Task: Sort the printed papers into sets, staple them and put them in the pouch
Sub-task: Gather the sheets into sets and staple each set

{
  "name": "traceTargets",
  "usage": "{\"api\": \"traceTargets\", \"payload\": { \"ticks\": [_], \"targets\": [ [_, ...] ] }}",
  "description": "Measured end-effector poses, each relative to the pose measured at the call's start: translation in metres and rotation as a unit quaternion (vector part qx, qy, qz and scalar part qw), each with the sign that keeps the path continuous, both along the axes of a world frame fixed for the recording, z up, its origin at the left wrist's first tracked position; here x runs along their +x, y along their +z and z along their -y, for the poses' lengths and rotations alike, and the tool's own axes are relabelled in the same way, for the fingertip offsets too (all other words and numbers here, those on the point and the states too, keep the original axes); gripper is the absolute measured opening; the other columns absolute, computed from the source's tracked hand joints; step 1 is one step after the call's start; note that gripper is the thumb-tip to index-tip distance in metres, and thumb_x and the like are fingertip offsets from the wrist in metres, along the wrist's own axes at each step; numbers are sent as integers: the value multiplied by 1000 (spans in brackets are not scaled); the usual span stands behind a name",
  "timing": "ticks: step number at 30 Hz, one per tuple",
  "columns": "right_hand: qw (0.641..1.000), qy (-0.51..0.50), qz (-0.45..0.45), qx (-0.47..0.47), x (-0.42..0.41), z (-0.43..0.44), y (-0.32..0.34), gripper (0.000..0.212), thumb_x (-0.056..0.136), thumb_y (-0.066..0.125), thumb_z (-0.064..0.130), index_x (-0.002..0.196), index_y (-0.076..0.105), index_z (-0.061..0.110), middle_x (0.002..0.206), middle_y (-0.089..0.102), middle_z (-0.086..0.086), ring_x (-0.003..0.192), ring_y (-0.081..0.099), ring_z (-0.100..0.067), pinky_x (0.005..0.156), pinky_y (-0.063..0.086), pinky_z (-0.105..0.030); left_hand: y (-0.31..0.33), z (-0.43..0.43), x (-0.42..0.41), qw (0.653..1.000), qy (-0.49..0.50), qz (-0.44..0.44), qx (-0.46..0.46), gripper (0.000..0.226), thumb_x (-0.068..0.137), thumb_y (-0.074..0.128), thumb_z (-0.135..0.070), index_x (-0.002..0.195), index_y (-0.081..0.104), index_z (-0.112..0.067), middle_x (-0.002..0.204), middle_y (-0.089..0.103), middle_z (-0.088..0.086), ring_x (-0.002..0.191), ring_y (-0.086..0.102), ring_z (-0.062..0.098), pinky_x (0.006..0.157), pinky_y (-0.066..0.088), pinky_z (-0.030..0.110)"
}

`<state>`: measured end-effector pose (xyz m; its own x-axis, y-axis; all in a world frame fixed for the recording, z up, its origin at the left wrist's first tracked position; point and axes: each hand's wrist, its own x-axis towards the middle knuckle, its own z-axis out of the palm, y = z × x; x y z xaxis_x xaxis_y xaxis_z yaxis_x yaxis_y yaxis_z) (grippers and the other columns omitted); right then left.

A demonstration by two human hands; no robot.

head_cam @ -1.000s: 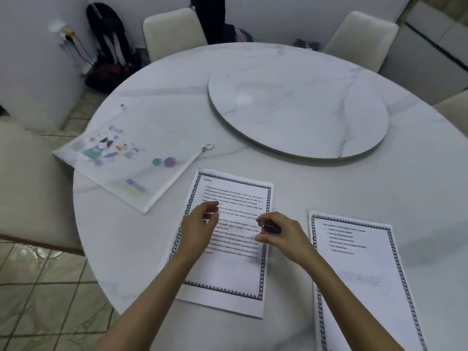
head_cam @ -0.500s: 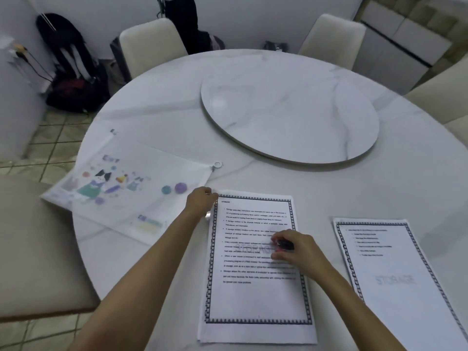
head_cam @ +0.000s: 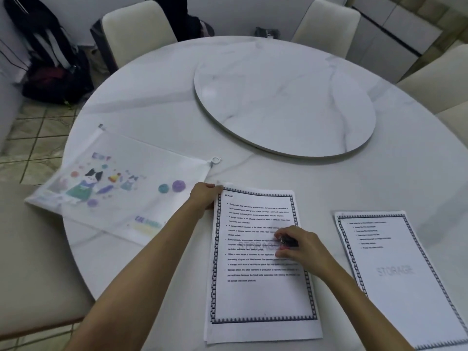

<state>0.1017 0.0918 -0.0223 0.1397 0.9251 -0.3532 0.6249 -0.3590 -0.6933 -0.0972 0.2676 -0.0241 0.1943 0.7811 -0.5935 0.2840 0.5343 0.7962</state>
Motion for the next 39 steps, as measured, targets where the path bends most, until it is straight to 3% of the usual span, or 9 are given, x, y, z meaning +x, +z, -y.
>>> {"api": "traceTargets", "payload": {
  "ticks": [2, 4, 8, 12, 19, 27, 31, 35, 39],
  "targets": [
    [1000, 1, 1, 1, 0, 0, 0, 35, 70, 79, 11, 97, 62, 26, 97, 63, 7, 82, 62, 4, 81, 48, -11, -1, -1, 0, 1000, 2, 24, -19, 17, 91, 56, -15, 92, 61, 1, 98, 63, 21, 77, 60, 29, 79, 52, 37],
    [1000, -1, 0, 2, 0, 0, 1, 36, 70, 79, 11, 96, 61, 28, 97, 63, 7, 82, 63, 2, 81, 48, -12, -2, -1, -1, 1000, -12, 10, 2, 17, 90, 57, -16, 78, 59, -4, 92, 63, 19, 76, 59, 28, 82, 52, 41],
    [1000, 0, 1, 4, 0, 0, 1, 36, 70, 79, 11, 97, 60, 26, 96, 62, 10, 88, 63, -6, 85, 48, -17, -3, 3, 1, 993, -21, -47, 108, 29, 88, 58, -16, 60, 53, -16, 66, 58, 2, 66, 53, 18, 59, 43, 26],
    [1000, 3, -4, 4, 1, -2, 1, 35, 71, 78, 10, 98, 61, 25, 96, 62, 10, 84, 63, 0, 83, 46, -10, -2, 10, 2, 976, 0, -58, 212, 6, 85, 63, -16, 81, 65, -12, 77, 64, 1, 71, 56, 15, 70, 46, 24],
    [999, 19, 30, 23, -4, -17, 24, 38, 71, 78, 11, 106, 64, 13, 98, 59, 1, 90, 61, -11, 82, 46, -8, 13, 36, 0, 961, 20, -11, 274, 2, 83, 67, -20, 83, 67, -18, 76, 65, -7, 61, 57, 1, 59, 42, 6],
    [960, 120, 123, 220, -38, -62, 96, 45, 69, 78, 13, 111, 63, 5, 97, 51, 6, 91, 59, -28, 90, 48, -37, 42, 71, -3, 947, 41, 57, 314, 11, 81, 69, -19, 78, 65, -28, 83, 66, -12, 69, 59, -5, 63, 44, 5],
    [946, 168, 137, 241, -47, -73, 107, 45, 69, 78, 12, 110, 63, 2, 100, 59, -7, 91, 60, -32, 87, 49, -46, 47, 82, -4, 937, 39, 60, 341, 20, 82, 68, -18, 74, 61, -34, 84, 64, -10, 72, 60, -7, 63, 45, 5],
    [963, 71, 112, 236, -31, -67, 98, 42, 70, 78, 14, 109, 63, 6, 100, 54, 2, 94, 61, -26, 91, 48, -31, 37, 82, -12, 945, 59, 52, 318, 11, 85, 64, -20, 81, 61, -30, 83, 63, -13, 71, 59, -4, 64, 44, 7],
    [970, -86, 123, 189, 3, -44, 66, 34, 73, 76, 10, 104, 64, 4, 100, 49, -2, 87, 60, -6, 78, 39, -7, 20, 83, -21, 956, 79, 41, 279, 9, 93, 52, -28, 94, 57, -21, 88, 65, -6, 79, 60, 8, 71, 46, 21]
  ]
}}
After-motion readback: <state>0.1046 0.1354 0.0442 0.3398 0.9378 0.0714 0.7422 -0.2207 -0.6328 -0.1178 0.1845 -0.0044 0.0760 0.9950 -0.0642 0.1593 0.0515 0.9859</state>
